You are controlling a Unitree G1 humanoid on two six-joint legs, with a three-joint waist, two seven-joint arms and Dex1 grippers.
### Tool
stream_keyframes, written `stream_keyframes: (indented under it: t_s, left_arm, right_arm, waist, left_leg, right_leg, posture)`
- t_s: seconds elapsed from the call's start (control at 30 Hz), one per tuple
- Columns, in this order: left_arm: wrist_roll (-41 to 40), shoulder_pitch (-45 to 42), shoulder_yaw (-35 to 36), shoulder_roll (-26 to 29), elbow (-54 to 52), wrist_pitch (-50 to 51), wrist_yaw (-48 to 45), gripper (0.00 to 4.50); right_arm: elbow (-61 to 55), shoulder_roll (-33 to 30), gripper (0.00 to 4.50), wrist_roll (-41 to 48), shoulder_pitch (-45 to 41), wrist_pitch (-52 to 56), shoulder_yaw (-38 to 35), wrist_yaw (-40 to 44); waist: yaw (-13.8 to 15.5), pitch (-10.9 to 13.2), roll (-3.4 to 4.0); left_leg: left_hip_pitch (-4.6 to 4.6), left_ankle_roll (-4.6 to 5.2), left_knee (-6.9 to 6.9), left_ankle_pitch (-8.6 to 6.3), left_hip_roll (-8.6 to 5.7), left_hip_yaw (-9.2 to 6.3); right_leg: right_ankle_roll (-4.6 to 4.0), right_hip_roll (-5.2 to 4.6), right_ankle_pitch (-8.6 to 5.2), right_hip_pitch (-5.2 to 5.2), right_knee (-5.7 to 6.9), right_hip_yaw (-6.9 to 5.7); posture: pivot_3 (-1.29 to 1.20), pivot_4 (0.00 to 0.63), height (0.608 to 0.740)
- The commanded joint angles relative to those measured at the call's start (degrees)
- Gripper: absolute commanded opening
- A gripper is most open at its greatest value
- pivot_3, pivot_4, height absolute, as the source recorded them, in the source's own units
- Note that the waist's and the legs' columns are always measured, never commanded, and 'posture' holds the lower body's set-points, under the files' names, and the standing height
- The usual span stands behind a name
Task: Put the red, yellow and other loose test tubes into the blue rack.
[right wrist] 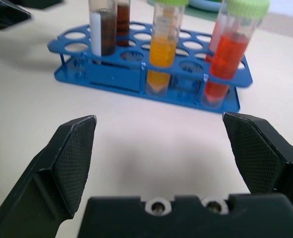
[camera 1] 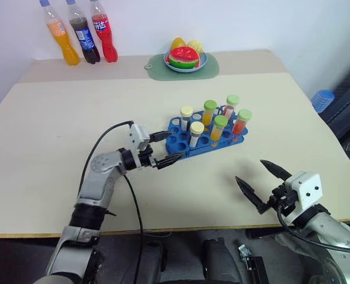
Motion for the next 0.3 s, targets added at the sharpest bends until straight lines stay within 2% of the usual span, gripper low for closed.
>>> stream_keyframes:
  t_s: [0.03, 0.3]
  left_arm:
    - [-4.09, 8.18, 6.35, 7.97, -8.58, 3.01, -2.13, 4.31]
    - [-7.57, 20.85, 10.75, 14.18, -19.00, 7.84, 0.24, 4.31]
  right_arm:
    - [2.02, -0.32, 4.50, 2.06, 1.80, -1.97, -5.09, 1.44]
    - [8.33, -0.80, 4.50, 3.39, -0.48, -4.61, -7.29, 4.57]
  waist:
    - [-0.56, -0.05, 0.09]
    - [0.22, -0.07, 0.16]
  left_leg:
    - [0.03, 0.00, -0.05, -0.01, 0.03, 0.02]
    - [0.05, 0.06, -0.04, -0.04, 0.03, -0.01]
  right_leg:
    - [-0.01, 0.00, -0.01, -0.04, -0.01, 0.01]
    - [-0.05, -0.01, -0.03, 0.09, -0.04, 0.00]
  posture:
    - [0.00, 0.150, 0.740]
    - [0.00, 0.150, 0.740]
